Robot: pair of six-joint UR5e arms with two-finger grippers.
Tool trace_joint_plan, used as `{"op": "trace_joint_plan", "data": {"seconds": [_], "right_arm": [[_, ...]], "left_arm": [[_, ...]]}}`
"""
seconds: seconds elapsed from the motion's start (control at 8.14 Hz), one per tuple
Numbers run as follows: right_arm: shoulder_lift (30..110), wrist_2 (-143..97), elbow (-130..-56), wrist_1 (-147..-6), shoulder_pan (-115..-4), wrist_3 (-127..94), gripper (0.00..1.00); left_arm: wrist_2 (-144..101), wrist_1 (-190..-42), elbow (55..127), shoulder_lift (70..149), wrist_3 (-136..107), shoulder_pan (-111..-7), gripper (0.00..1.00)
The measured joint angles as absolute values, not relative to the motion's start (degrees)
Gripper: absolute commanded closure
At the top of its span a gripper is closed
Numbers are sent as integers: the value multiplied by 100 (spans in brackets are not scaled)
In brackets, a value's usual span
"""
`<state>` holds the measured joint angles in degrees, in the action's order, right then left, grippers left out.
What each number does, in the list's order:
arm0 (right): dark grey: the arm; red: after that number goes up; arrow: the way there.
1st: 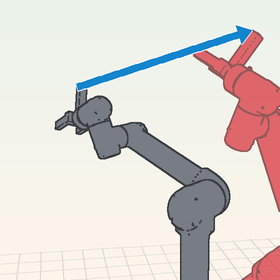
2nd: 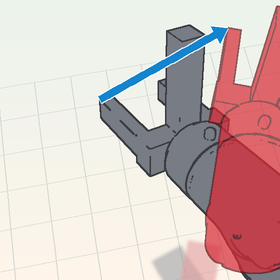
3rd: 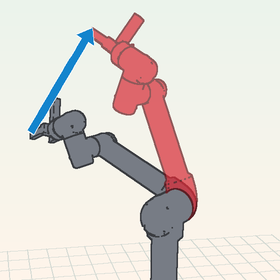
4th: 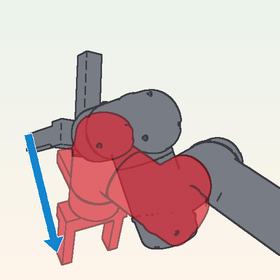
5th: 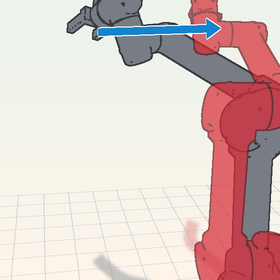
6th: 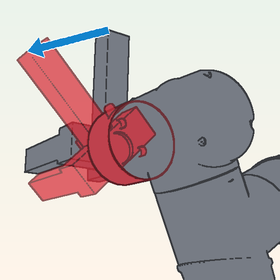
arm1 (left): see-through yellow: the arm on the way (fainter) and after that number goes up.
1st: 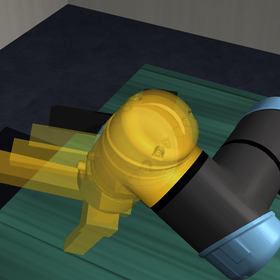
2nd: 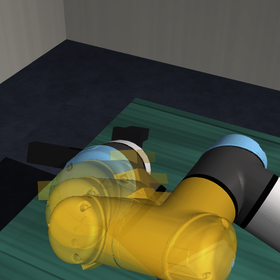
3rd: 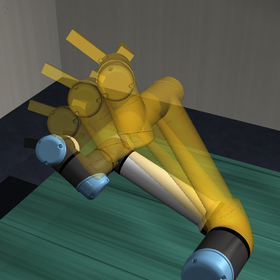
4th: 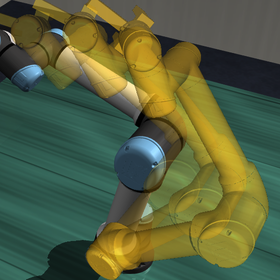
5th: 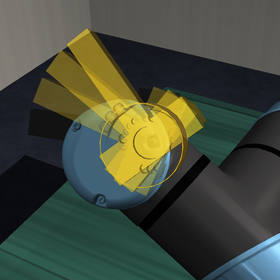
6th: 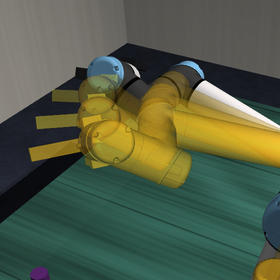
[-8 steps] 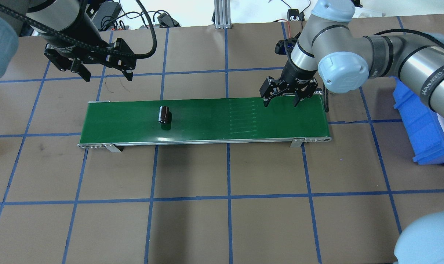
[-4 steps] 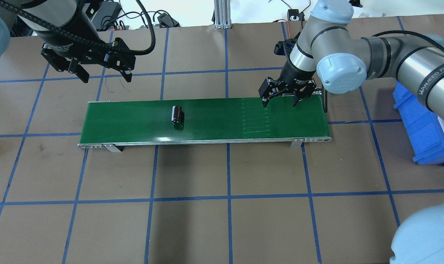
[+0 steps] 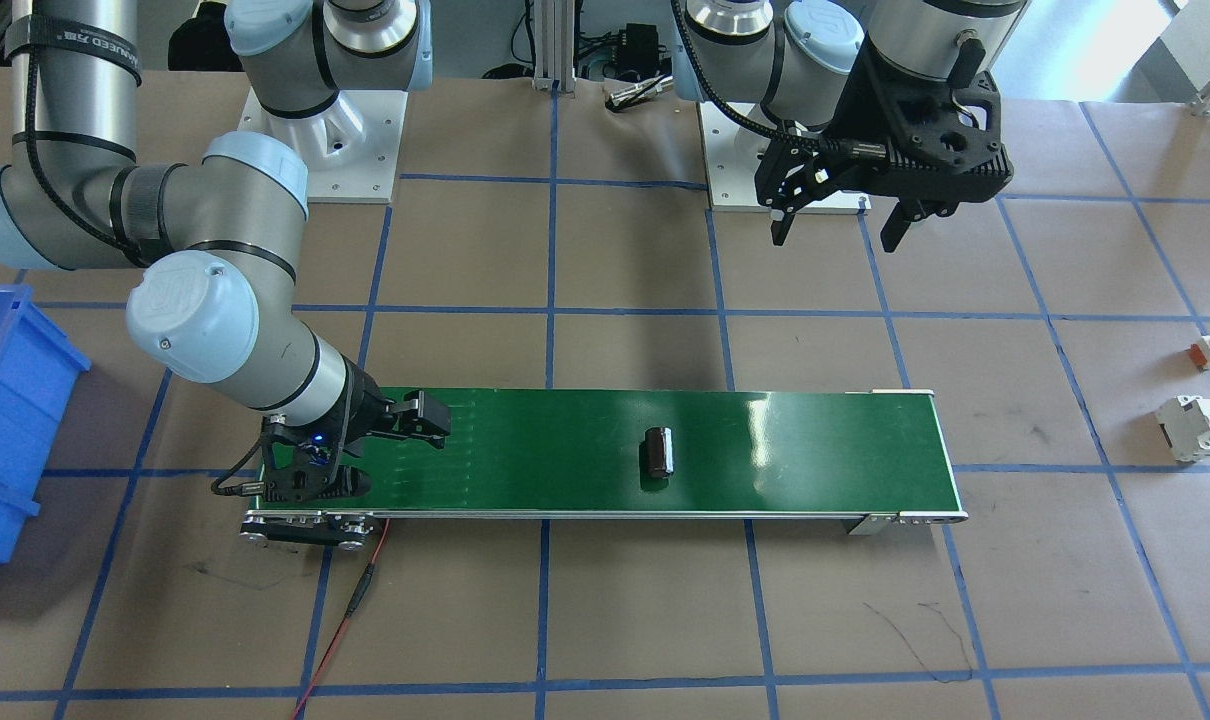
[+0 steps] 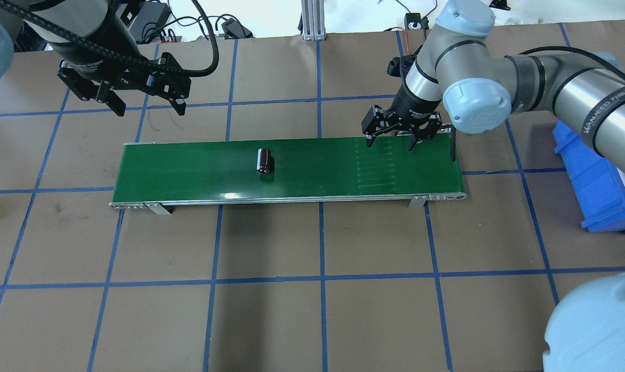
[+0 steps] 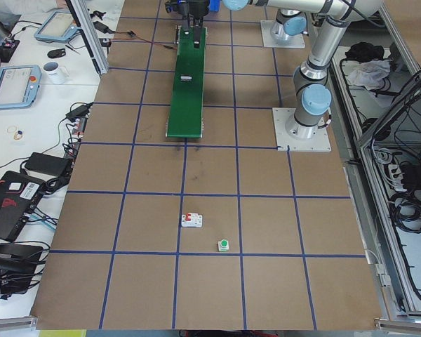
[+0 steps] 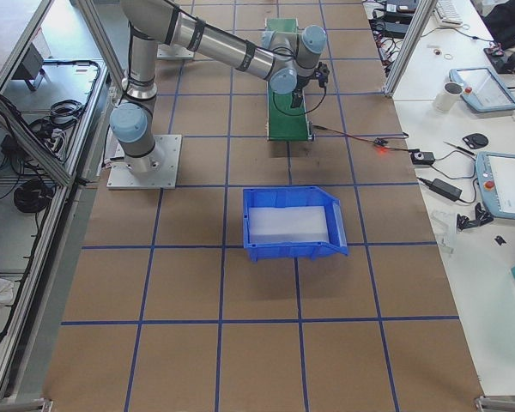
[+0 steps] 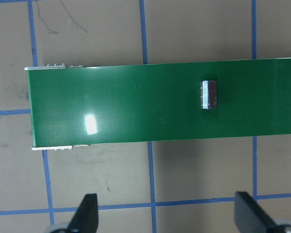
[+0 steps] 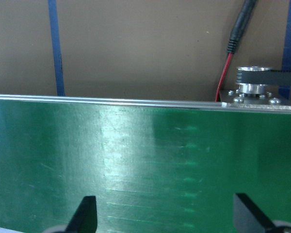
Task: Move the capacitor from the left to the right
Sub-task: 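Hold the right gripper open over the belt as the capacitor rides toward it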
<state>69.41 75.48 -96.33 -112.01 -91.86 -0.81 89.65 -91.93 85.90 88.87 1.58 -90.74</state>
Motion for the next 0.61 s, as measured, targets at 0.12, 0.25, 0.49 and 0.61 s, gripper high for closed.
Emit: {"op": "trace_joint_plan", "data": {"seconds": [0.12, 0.25, 0.49, 0.61], "right_arm": [[6924, 7466, -9633, -11210, -9185, -123, 0], [6914, 7336, -9633, -11216, -9187, -136, 0], [6898, 7212, -9638, -11216, -9193, -140, 0], [6895, 7201, -9639, -11215, -9193, -140, 0]], "left_arm": [[8965, -9193, 8591, 8890, 158, -9075, 0], [8965, -9193, 8590, 8889, 158, -9076, 0], [8956, -9193, 8587, 8886, 158, -9073, 0], [8951, -9193, 8587, 8882, 158, -9072, 0]]}}
